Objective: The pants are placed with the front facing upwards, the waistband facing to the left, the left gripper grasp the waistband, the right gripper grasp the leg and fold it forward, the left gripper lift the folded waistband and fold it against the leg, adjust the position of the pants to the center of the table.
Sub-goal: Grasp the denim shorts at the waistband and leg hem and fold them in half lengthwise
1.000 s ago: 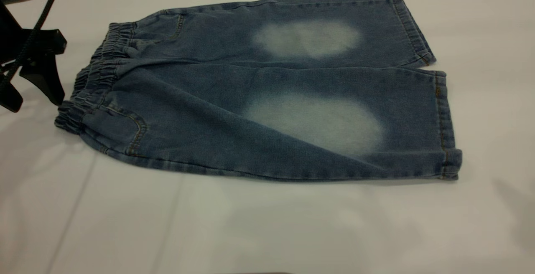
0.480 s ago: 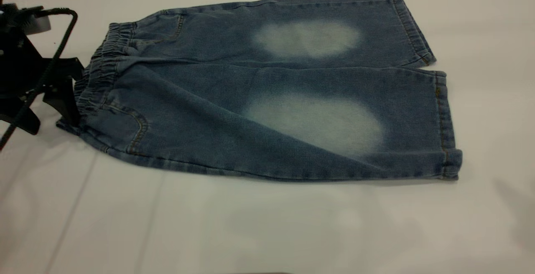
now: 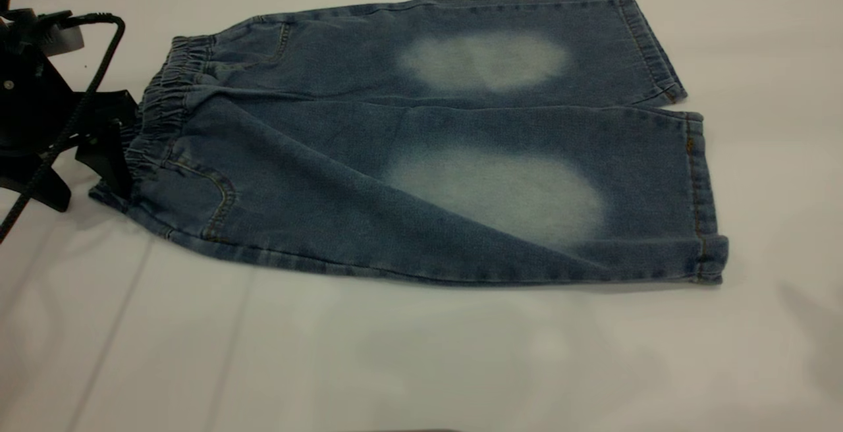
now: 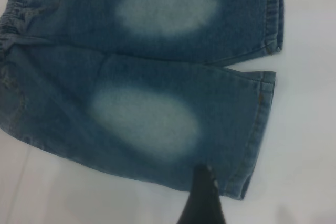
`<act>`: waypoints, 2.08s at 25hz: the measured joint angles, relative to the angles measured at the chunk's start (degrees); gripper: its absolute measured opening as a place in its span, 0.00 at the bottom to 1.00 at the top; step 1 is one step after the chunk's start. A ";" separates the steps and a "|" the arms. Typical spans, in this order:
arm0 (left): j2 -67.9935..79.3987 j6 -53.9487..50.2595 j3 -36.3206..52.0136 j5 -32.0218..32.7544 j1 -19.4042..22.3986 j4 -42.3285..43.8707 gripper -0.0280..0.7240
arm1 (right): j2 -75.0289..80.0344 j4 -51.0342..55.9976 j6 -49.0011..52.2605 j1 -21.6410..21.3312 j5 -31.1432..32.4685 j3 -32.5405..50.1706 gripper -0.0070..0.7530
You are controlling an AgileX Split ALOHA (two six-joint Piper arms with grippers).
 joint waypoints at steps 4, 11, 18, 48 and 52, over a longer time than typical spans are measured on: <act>0.25 -0.08 0.00 -0.68 -0.05 -0.65 0.56 | 0.00 0.00 0.00 0.00 0.00 0.00 0.66; 0.74 -0.25 -0.39 -1.45 -0.31 -2.43 0.14 | 0.00 0.00 0.00 0.00 0.00 0.00 0.66; -0.23 3.46 -1.87 -0.01 -0.25 -0.94 0.10 | 3.09 3.11 -4.99 0.00 2.29 0.00 0.66; -6.61 6.89 -2.03 3.64 -0.89 0.12 0.09 | 52.69 18.51 -23.07 20.59 -16.73 -0.59 0.66; -6.61 6.89 -2.03 3.64 -0.89 0.12 0.09 | 56.26 18.40 -22.93 20.59 -18.77 -0.66 0.66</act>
